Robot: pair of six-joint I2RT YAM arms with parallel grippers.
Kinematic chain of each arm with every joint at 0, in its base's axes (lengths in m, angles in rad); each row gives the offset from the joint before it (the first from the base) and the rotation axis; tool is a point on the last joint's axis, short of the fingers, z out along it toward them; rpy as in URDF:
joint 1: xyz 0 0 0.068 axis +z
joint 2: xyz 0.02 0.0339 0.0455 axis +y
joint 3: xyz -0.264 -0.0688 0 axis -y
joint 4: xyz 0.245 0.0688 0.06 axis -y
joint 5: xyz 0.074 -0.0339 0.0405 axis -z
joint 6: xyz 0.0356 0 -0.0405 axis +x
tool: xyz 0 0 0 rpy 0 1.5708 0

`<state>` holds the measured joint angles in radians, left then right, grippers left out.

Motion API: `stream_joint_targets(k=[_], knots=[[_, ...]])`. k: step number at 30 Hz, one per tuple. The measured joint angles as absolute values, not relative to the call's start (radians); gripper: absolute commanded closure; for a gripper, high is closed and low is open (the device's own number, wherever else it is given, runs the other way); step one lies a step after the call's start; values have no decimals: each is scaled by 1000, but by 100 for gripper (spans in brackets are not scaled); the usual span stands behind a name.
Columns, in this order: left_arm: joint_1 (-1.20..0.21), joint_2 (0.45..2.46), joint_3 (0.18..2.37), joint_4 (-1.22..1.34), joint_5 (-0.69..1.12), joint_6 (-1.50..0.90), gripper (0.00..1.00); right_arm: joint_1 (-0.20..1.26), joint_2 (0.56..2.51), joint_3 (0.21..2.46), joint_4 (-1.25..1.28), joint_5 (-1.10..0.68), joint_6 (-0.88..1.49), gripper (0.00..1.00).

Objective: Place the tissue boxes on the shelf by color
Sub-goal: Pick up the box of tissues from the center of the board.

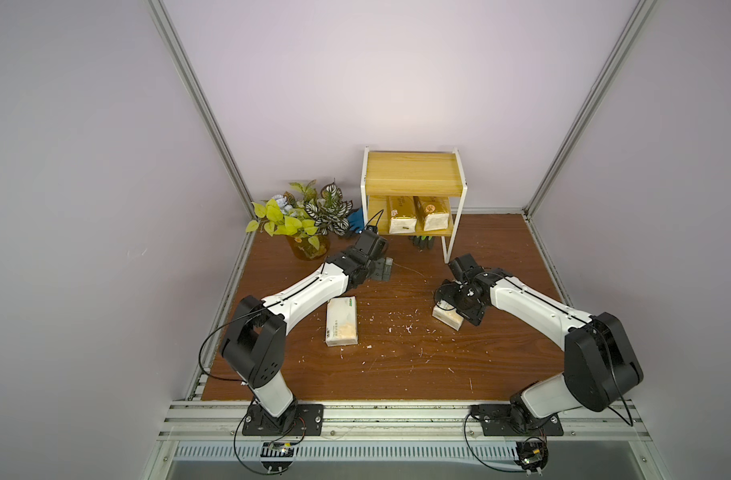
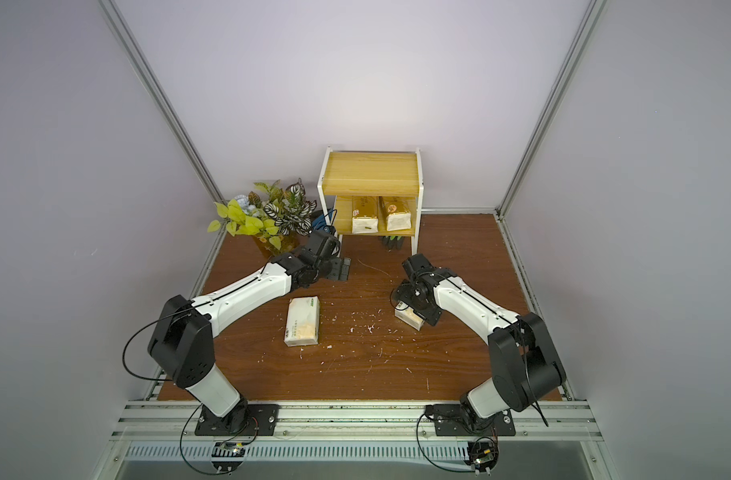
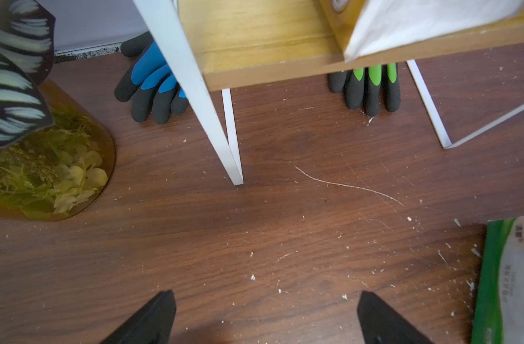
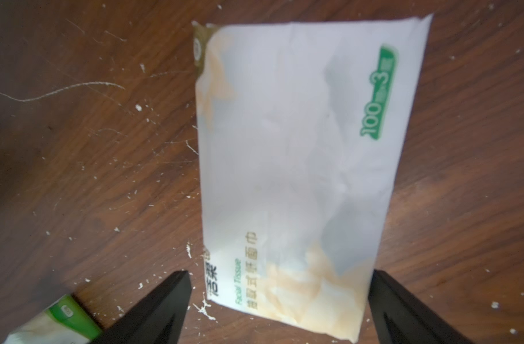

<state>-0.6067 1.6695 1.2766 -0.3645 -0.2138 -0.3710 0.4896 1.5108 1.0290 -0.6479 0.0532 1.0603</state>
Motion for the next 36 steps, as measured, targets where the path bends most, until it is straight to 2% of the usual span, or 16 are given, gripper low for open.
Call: stream_joint_targets(k=[18, 36], knots=[[-607, 1645, 1253, -347, -202, -370, 1, 498, 1624, 1124, -724, 72, 989, 1], [-607, 1643, 1249, -340, -202, -370, 1, 523, 1600, 1124, -818, 99, 968, 1]])
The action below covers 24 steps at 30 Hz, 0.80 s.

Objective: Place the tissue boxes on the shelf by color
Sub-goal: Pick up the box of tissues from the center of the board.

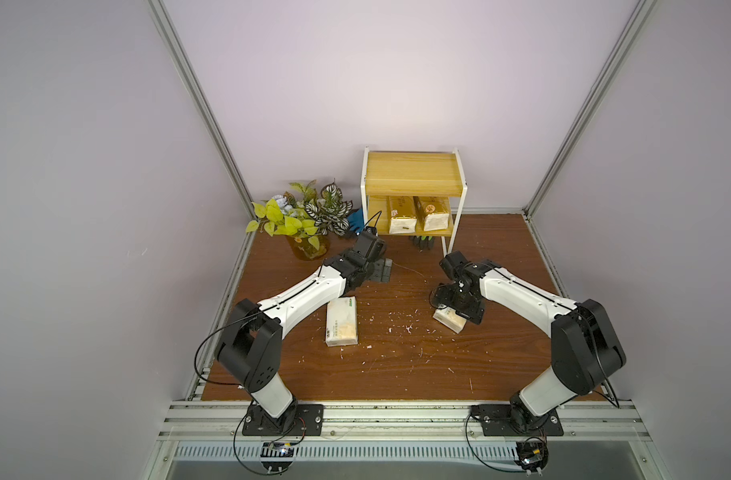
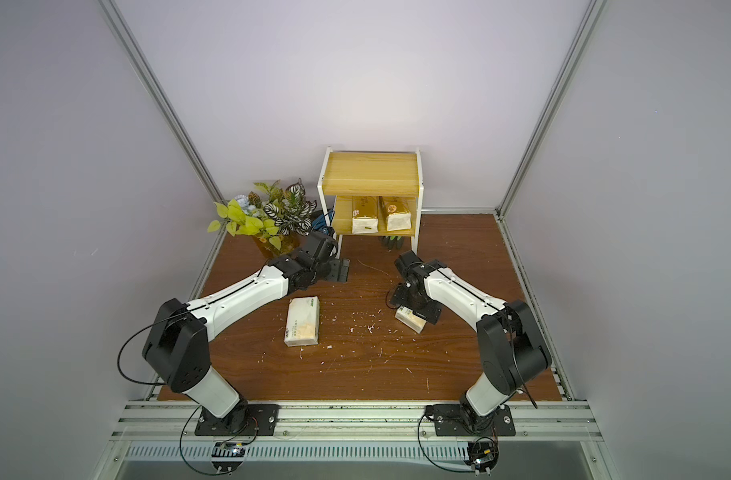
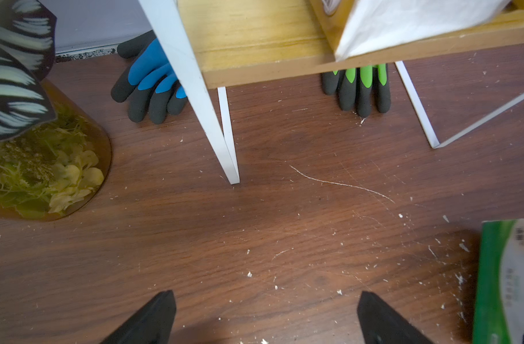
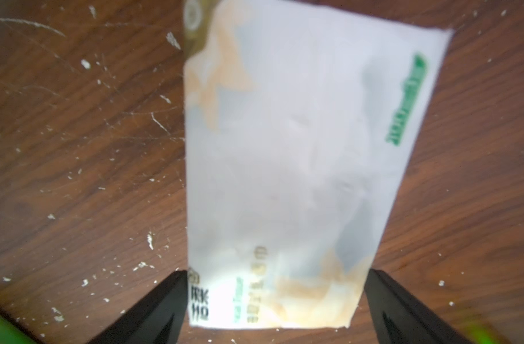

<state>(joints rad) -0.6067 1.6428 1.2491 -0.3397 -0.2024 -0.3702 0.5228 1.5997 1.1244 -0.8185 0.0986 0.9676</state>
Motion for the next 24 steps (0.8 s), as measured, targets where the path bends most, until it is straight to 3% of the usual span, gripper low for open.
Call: stream_joint_targets(k=[24], knots=[[-607, 1643, 1244, -340, -194, -371, 0, 529, 1559, 1076, -796, 81, 942, 0]])
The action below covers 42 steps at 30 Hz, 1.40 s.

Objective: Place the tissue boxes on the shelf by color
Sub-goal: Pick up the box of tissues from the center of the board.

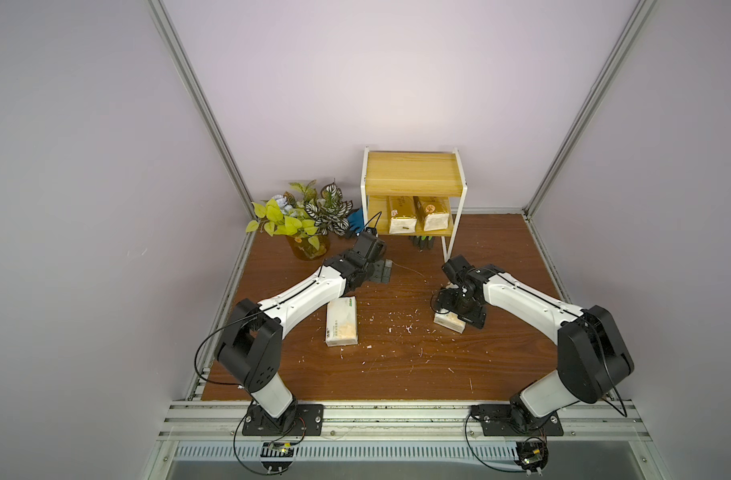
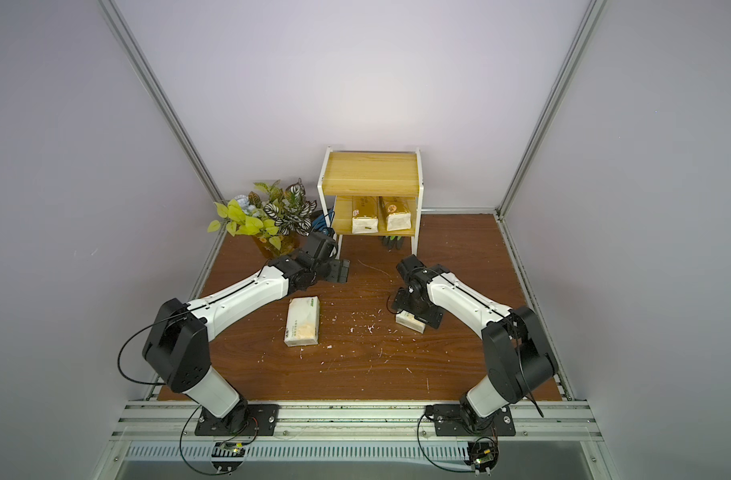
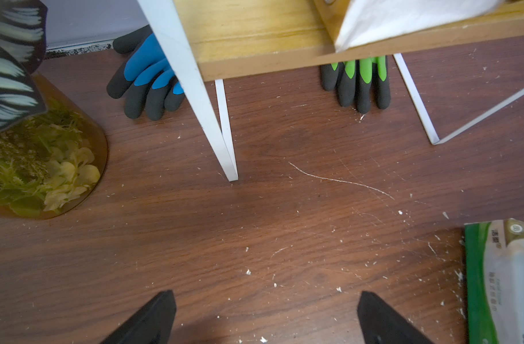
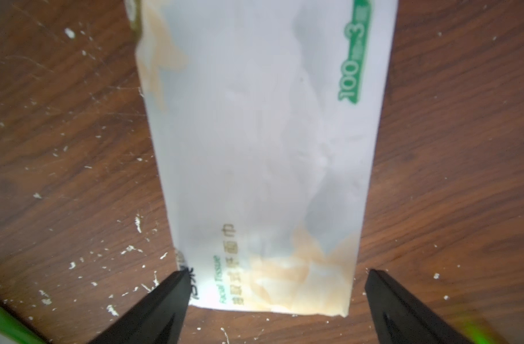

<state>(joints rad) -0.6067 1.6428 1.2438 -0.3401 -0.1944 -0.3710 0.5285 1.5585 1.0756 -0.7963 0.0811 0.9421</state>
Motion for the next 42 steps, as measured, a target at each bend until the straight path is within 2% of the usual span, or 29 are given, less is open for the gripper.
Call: stream_joint_targets(k=[42], knots=[[-607, 1643, 1243, -340, -176, -373, 1, 531, 1597, 1041, -723, 65, 872, 1]])
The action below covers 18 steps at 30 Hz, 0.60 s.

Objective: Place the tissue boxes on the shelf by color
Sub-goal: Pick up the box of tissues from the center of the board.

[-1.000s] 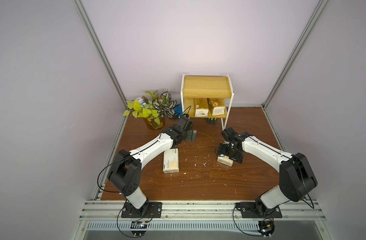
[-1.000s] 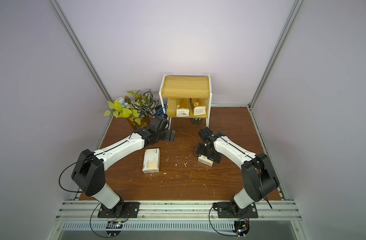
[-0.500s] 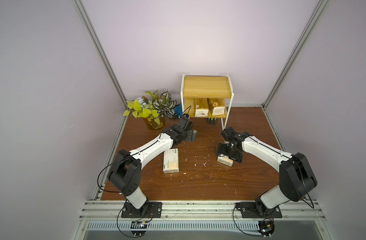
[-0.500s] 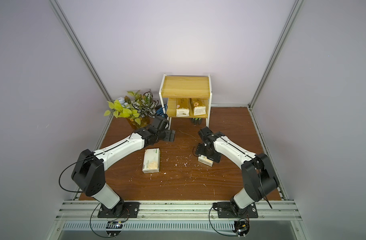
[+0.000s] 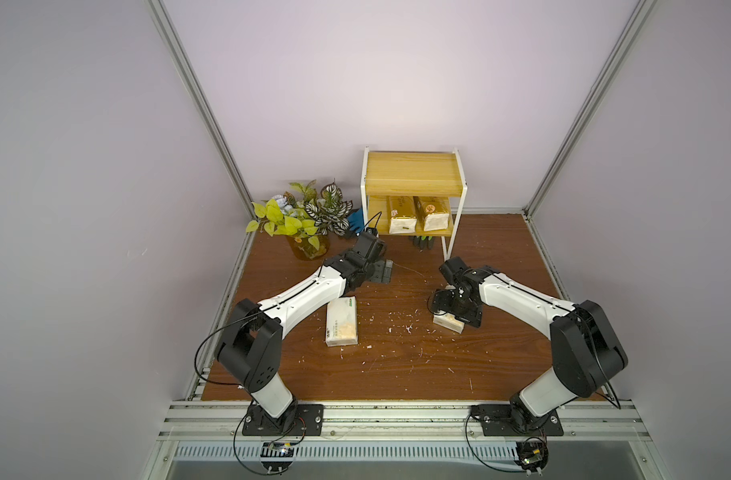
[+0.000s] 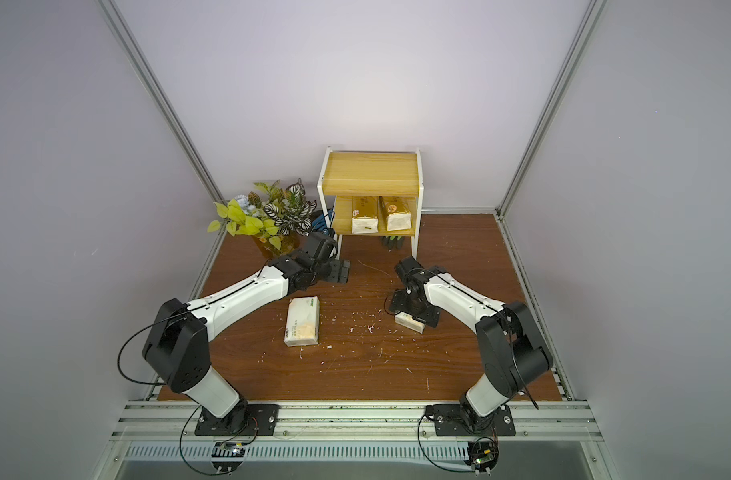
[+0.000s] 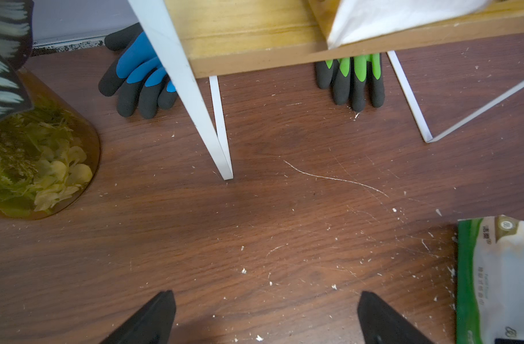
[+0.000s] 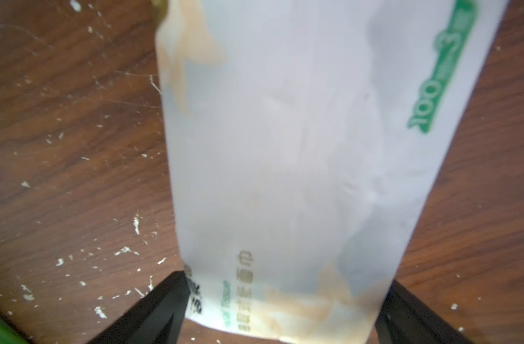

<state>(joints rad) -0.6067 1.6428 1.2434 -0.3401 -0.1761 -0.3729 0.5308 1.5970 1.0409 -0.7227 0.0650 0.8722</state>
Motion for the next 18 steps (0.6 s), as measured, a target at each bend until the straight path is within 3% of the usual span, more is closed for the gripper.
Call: stream_joint_targets(k=[16, 17, 18], knots=[[-607, 1643, 1243, -340, -175, -373, 1, 531, 1620, 992, -651, 75, 870, 1], [-607, 1643, 1242, -340, -175, -373, 0, 531, 1620, 991, -649, 77, 867, 6], [-607, 1643, 1242, -340, -172, -373, 0, 531, 1620, 991, -649, 79, 862, 18]])
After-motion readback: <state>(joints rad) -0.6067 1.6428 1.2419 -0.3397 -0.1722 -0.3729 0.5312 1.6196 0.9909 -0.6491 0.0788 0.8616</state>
